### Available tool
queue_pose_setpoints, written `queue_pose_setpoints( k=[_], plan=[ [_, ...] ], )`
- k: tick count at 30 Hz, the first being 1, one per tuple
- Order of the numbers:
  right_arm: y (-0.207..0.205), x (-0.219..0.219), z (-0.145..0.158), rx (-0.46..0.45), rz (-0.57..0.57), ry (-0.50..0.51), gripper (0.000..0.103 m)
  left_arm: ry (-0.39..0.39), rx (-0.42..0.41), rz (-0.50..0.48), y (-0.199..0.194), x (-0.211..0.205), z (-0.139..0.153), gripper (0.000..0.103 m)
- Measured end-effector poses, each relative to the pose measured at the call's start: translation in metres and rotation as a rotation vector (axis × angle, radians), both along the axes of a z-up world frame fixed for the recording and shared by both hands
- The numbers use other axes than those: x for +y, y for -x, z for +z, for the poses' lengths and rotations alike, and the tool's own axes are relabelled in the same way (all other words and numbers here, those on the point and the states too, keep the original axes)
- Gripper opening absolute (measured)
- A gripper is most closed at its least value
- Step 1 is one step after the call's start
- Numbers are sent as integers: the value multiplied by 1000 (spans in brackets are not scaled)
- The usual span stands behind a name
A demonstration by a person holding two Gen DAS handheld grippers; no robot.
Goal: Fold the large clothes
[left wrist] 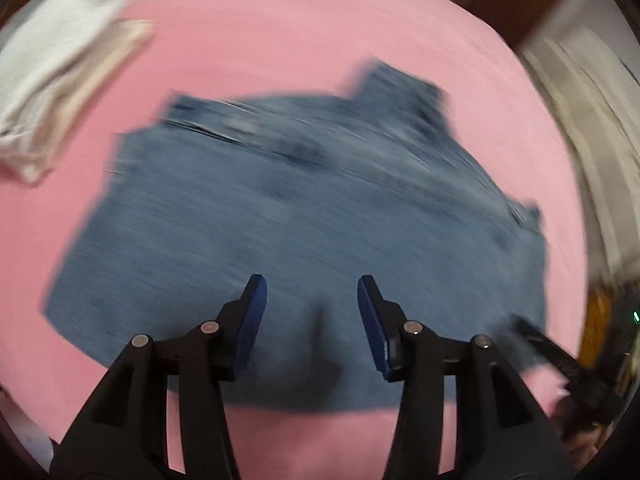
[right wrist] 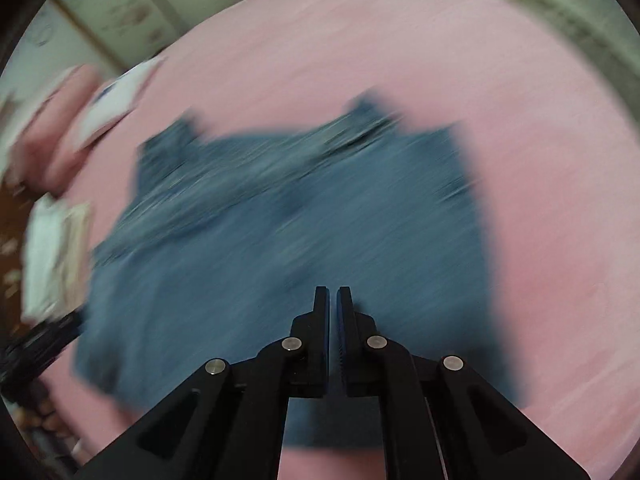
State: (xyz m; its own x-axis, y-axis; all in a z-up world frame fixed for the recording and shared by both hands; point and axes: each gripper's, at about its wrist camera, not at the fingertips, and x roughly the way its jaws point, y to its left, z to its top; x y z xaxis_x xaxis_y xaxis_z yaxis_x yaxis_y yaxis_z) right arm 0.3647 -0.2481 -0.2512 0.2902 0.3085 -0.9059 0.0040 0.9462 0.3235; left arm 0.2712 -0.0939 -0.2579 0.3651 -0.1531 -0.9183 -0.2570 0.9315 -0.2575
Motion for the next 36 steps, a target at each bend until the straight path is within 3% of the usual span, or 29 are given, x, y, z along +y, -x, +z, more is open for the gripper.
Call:
queue_pose_setpoints(
  k=[4,9,13,15,18,19,23,24,25,27,30,31,33,36],
  plan=[
    [27,67,-11,31,174,-139,4,-28,63,-111,6,-60,-9,44],
    [35,110,-45,131,216,-37,4,-69,143,-89,8,-75,-33,43],
    [33,113,-48,131,248,-61,3,-89,172,-27,11,-59,-50,27],
    [38,115,-42,93,290,44,3,-110,173,-1,15,-48,-54,18],
    [30,102,-31,64,317,142,0,-146,157,48,22,-30,-53,13],
    [30,95,-29,68,299,219,0,-168,157,62,24,-21,-52,12],
    [26,59,-21,82,225,215,0,-291,166,124,31,5,-49,12],
    [23,50,-22,81,203,268,0,-295,175,141,33,14,-48,12],
    [23,40,-21,81,175,394,0,-300,185,154,33,20,-48,12],
    [17,21,-26,88,165,362,0,-280,187,171,37,30,-47,12],
    [21,-5,-27,116,92,497,0,-376,217,172,37,38,-48,12],
    [22,-17,-24,109,75,454,0,-394,223,172,39,41,-49,12],
    [24,-30,-21,122,35,418,0,-391,227,180,41,49,-51,12],
    [23,-35,-18,123,39,496,0,-353,223,194,41,60,-50,12]
  ],
)
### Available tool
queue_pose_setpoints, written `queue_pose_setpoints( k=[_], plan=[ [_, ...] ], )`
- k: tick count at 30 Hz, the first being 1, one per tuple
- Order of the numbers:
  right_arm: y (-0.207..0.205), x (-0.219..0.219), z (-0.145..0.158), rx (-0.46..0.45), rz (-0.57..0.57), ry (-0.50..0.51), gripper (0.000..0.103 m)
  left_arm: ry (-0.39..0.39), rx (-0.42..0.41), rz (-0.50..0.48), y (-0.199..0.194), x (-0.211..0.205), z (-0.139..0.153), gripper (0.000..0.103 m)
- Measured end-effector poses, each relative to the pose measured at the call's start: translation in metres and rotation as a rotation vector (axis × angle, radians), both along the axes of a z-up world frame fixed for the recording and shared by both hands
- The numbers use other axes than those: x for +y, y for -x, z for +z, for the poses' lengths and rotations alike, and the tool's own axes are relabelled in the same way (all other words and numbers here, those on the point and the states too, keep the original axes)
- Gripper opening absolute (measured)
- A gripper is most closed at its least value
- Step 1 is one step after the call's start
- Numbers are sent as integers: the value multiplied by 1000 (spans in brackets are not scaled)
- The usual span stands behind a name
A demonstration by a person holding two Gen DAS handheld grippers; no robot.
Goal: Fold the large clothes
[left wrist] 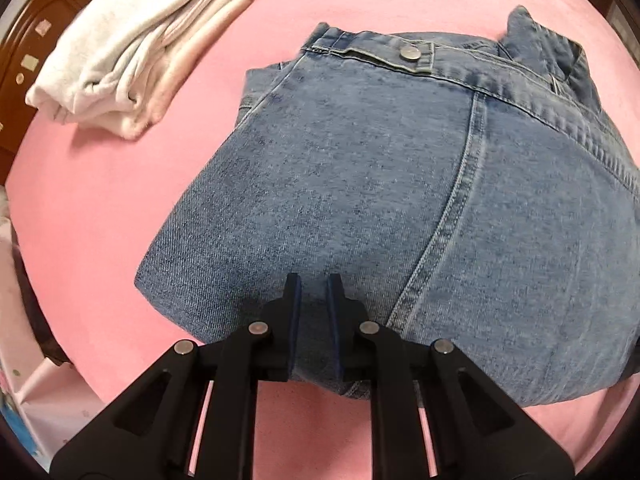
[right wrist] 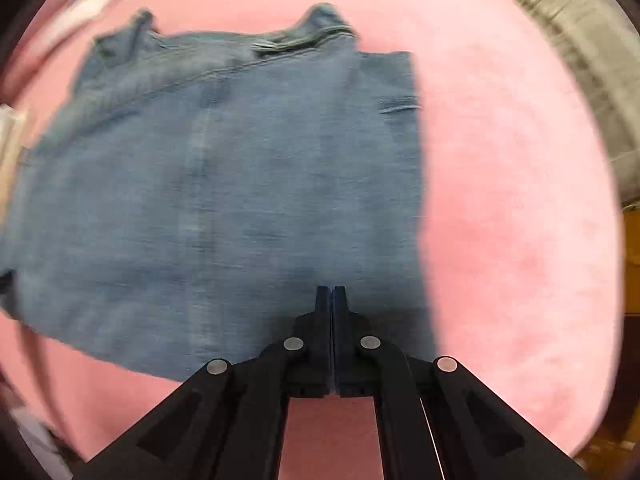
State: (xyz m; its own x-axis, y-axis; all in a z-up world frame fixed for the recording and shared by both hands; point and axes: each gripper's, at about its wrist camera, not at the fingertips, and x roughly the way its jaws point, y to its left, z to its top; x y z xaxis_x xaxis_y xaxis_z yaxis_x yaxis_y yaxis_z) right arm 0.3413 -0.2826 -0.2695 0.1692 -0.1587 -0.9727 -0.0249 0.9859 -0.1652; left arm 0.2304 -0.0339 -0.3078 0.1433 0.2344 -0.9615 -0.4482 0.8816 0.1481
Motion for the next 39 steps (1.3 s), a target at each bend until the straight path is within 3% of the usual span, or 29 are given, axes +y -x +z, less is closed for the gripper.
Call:
queue_pose_setpoints(
  k=[5,9,18,22,26,32,36,39],
  plan=[
    [-5,4,5,7,-3,34,0,-32,12,-23,-3,-4,-1,12],
    [-7,28,12,8,6,59,0,-14,1,14,-2,-3,2,12],
    [-24,84,48,-26,57,26,0,149,-43,170,21,29,11,12],
    [-40,113,57,-28,56,-76,0,238,-77,214,40,50,14,12],
    [-44,160,39,7,-3,-255,0,352,-77,243,61,67,11,12],
    [-70,217,-1,57,-28,-374,0,402,-56,271,89,79,-4,21],
    [-93,249,-43,53,-31,-362,0,471,-39,329,103,87,-27,21],
    [-94,257,-56,17,-1,-350,0,499,-50,356,110,89,-35,22]
  ],
)
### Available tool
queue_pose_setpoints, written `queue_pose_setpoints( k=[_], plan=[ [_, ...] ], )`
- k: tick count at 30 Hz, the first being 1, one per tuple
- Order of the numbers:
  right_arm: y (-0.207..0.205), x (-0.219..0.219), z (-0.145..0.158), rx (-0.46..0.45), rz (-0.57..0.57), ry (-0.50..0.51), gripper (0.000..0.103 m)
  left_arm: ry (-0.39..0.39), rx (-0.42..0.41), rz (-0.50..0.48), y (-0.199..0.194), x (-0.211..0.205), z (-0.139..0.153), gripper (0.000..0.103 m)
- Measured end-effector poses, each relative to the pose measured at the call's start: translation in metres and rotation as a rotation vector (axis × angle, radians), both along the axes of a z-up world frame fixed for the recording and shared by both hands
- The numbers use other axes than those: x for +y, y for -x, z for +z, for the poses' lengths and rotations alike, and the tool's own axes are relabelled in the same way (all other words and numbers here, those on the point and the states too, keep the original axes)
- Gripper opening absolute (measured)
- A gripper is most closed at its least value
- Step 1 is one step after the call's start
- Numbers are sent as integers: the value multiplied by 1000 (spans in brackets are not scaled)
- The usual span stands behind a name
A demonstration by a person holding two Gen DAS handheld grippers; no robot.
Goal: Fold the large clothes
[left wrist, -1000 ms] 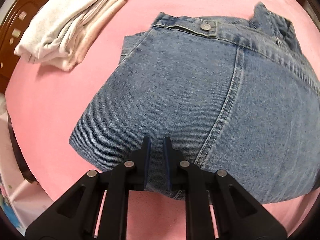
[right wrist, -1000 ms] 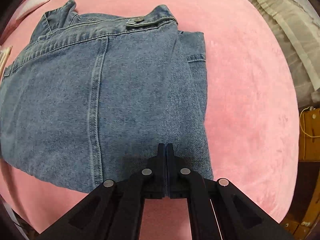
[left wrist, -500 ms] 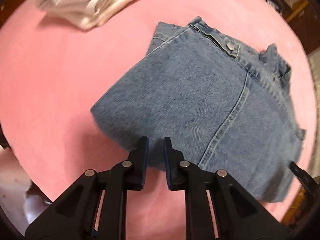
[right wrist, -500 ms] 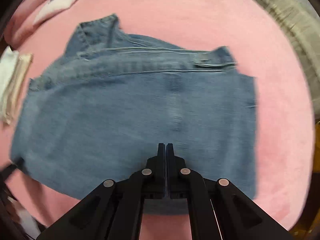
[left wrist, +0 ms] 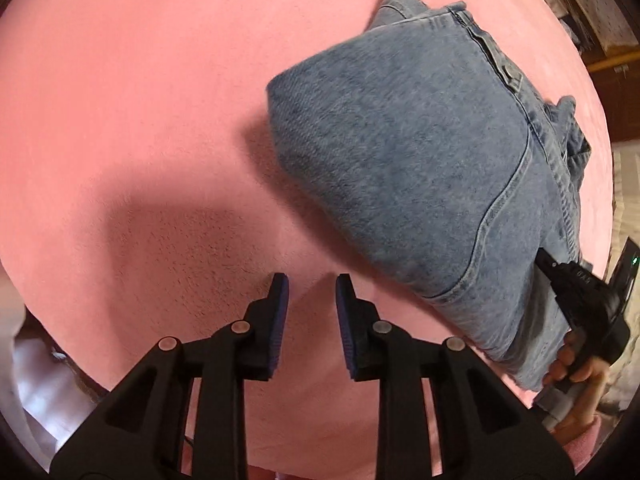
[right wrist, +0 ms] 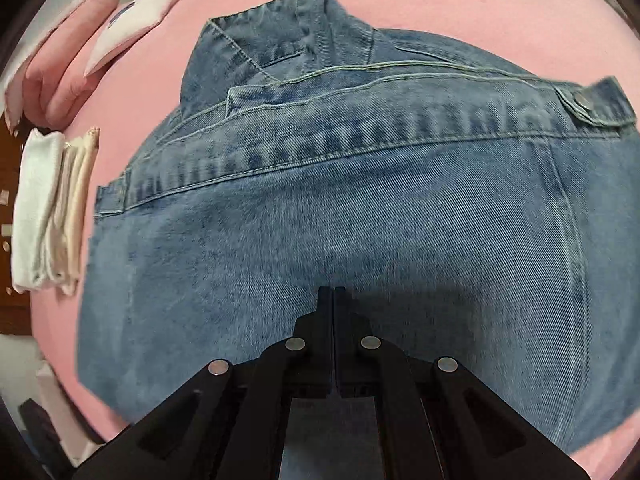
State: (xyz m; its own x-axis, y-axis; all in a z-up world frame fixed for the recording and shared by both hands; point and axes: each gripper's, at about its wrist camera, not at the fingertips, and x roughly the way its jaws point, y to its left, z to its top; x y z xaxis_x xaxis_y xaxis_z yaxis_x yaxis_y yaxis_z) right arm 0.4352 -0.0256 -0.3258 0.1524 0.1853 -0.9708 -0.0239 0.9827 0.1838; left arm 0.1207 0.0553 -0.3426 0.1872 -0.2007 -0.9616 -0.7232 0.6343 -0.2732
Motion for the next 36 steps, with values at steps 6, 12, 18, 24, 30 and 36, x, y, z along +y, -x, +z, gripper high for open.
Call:
queue_pose_setpoints(
  k=[6,12,18,24,30,36],
  plan=[
    [-7,0,-7,28,3,-35,0,103,-166,41,6,1,4,42],
    [-8,0,-1,42,10,-12,0,202,-300,80,11,13,5,46],
    [-8,10,-5,30,13,33,0,277,-315,143,-8,26,-13,46],
    [-8,29,-7,23,21,83,0,386,-426,286,-30,40,-38,75],
    [-10,40,-8,28,16,96,0,463,-465,349,-63,46,-59,97],
    [-10,45,-8,21,15,106,0,524,-451,369,-63,53,-67,88]
  ],
)
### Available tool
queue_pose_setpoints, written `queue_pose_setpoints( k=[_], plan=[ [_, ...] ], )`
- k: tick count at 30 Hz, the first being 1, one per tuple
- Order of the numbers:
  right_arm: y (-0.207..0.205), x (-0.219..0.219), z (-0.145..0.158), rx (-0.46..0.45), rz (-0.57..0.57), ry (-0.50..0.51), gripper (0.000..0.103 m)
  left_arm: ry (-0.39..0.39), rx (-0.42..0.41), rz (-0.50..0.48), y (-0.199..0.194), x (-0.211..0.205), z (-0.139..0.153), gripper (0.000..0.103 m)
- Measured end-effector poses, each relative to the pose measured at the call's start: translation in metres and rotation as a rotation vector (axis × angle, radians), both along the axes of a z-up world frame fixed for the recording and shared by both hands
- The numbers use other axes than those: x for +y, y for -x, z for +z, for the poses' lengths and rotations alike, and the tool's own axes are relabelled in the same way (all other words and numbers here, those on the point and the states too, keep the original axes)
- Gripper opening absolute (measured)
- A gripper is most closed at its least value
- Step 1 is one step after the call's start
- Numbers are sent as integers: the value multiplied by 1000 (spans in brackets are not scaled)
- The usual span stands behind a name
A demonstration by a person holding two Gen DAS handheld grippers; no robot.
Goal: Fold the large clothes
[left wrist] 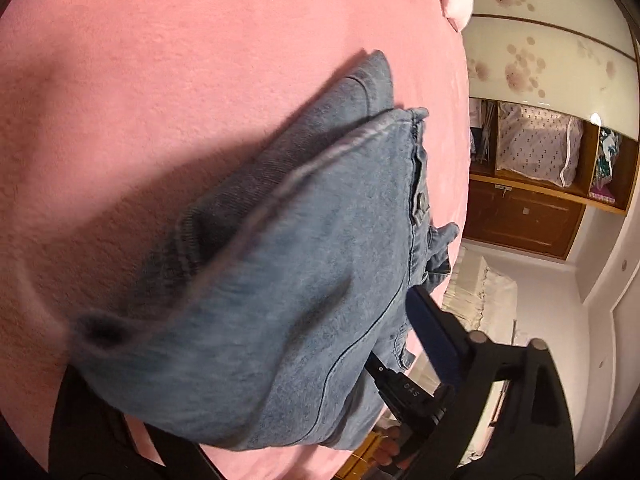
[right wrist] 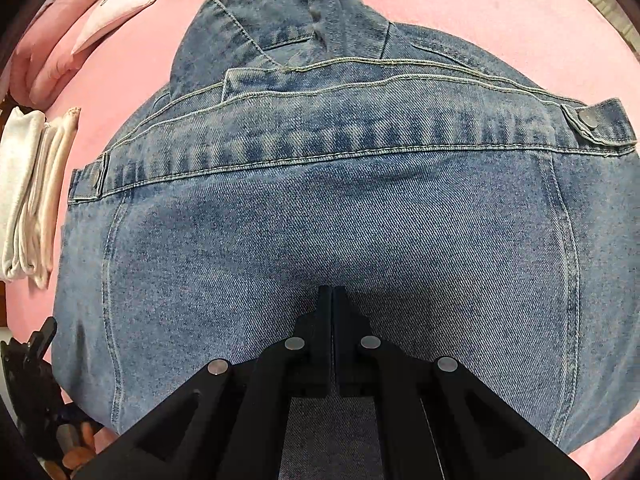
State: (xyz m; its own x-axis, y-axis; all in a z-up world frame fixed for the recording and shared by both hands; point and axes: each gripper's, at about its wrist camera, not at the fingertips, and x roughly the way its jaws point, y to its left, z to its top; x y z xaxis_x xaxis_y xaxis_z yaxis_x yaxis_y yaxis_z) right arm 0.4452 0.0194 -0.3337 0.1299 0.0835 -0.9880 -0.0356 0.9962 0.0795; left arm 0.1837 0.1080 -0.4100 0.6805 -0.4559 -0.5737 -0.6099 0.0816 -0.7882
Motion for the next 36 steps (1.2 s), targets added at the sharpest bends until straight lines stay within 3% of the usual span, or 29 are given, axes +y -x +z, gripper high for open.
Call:
queue_pose_setpoints(
  k=[3,4,8,11,18,24,30,32,36],
  plan=[
    [3,-2,-2,-5,-5,-3,0,34,64,47,4,4,-5,67],
    [3,-2,-2,-7,-6,-4,0,48,86,84,8,4,-6,57],
    [6,-4,-3,-20,-19,-19,0,83,109,280,27,-4,-8,39],
    [9,-10,-4,-33,-29,-36,0,-18,120,299,24,-12,8,28],
    [17,-32,-3,-64,-28,-95,0,-355,134,197,-3,-34,85,13],
    [22,-55,-3,-75,0,-170,0,-615,-122,120,-29,-80,170,8],
    [24,-86,-2,-78,83,-269,0,-919,-385,-114,-50,-187,262,8],
    [25,-104,-3,-74,98,-330,0,-970,-464,-205,-60,-231,279,8],
    [24,-151,-14,-34,74,-527,0,-995,-572,-372,-78,-313,290,8]
  ],
)
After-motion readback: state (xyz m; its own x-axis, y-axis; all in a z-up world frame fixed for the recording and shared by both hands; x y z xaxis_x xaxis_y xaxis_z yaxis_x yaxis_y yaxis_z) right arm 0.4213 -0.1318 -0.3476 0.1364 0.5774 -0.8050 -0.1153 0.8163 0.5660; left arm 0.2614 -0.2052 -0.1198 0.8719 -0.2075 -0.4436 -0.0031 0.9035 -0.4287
